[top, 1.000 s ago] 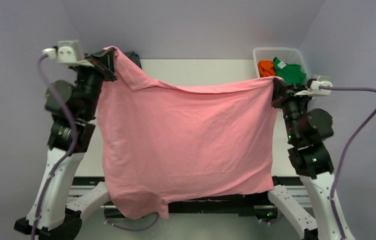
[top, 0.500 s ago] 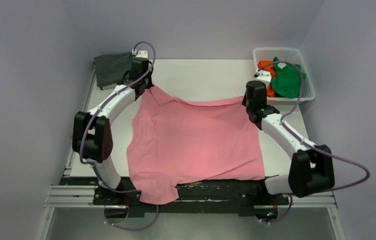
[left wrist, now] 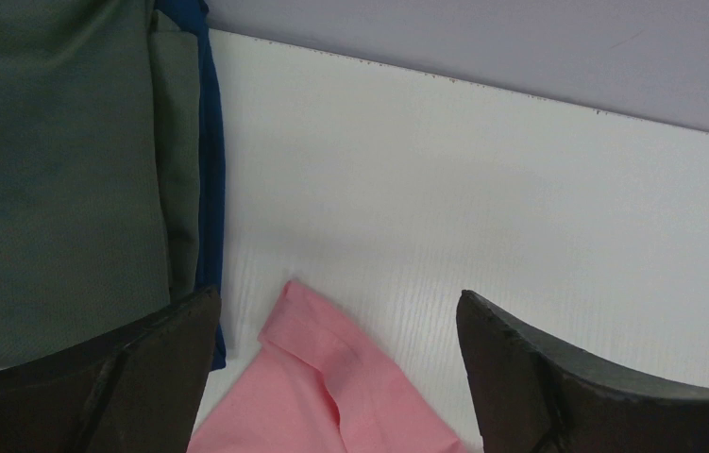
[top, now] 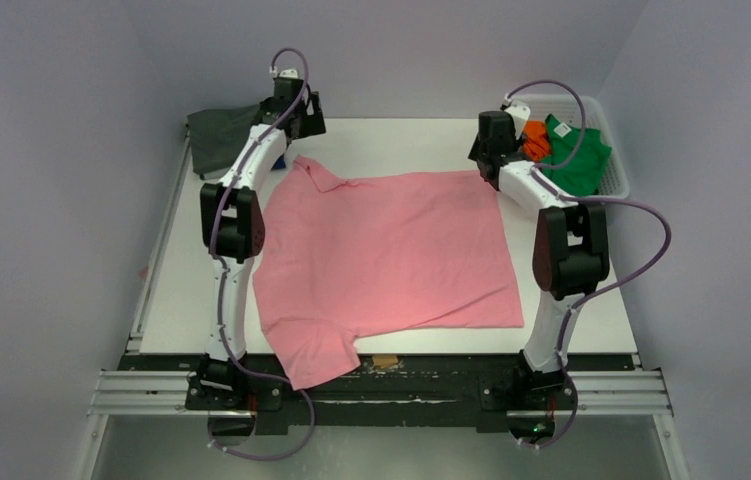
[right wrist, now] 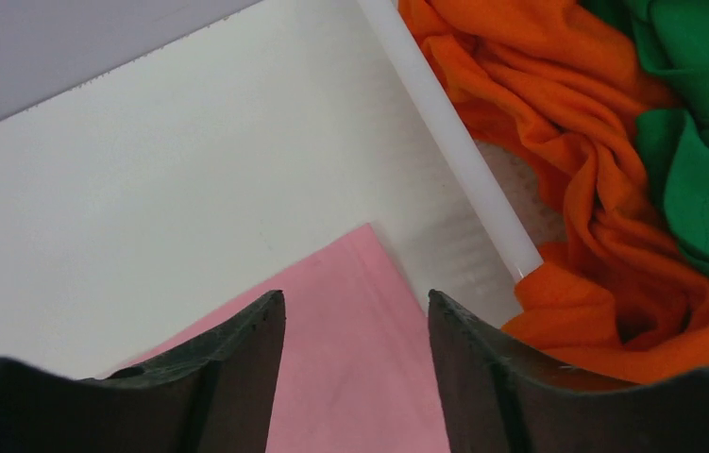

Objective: Fold and stack the t-shirts
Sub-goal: Flatten out the tshirt

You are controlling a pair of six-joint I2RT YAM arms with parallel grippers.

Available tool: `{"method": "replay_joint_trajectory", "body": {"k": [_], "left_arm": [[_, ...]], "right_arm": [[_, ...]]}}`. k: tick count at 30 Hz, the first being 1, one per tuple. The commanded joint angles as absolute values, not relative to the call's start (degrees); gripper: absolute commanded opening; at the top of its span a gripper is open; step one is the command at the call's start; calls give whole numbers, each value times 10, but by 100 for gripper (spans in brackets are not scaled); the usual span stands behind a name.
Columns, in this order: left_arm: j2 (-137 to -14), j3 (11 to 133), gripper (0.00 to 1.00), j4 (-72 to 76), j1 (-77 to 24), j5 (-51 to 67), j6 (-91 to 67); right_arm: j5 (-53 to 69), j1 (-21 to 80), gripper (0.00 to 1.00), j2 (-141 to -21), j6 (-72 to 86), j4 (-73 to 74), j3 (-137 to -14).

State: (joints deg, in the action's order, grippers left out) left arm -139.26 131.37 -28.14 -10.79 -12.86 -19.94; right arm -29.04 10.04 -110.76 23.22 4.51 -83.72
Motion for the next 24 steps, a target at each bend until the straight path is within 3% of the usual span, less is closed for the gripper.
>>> {"method": "replay_joint_trajectory", "body": {"k": [1,3,6,9,18,22,24], "left_arm": [[-1344,1329,100,-333,-102,-87,-217],[-1271,1226,100,-281,-102,-53,-227],[-1182,1069,100,-229,-102,-6,-244],[-1147,993,100,-233,-102,31,-273],[-1198,965,81,-238,-103,116,-367],[-1217,956,62,-224,-104,128,-405],[-1226,953,57,-213,-105,128,-426]], "right_arm": [[-296,100,60,-1088,238,97,-892],[-265,104,67,-1064,236,89,-867],[-219,118,68,-1026,234,80,-803],[-162,138,68,-1000,230,77,-747],[-73,186,60,-1024,237,80,-679],[-68,187,59,-1039,241,82,-676],[-69,187,58,-1041,241,83,-674]]}}
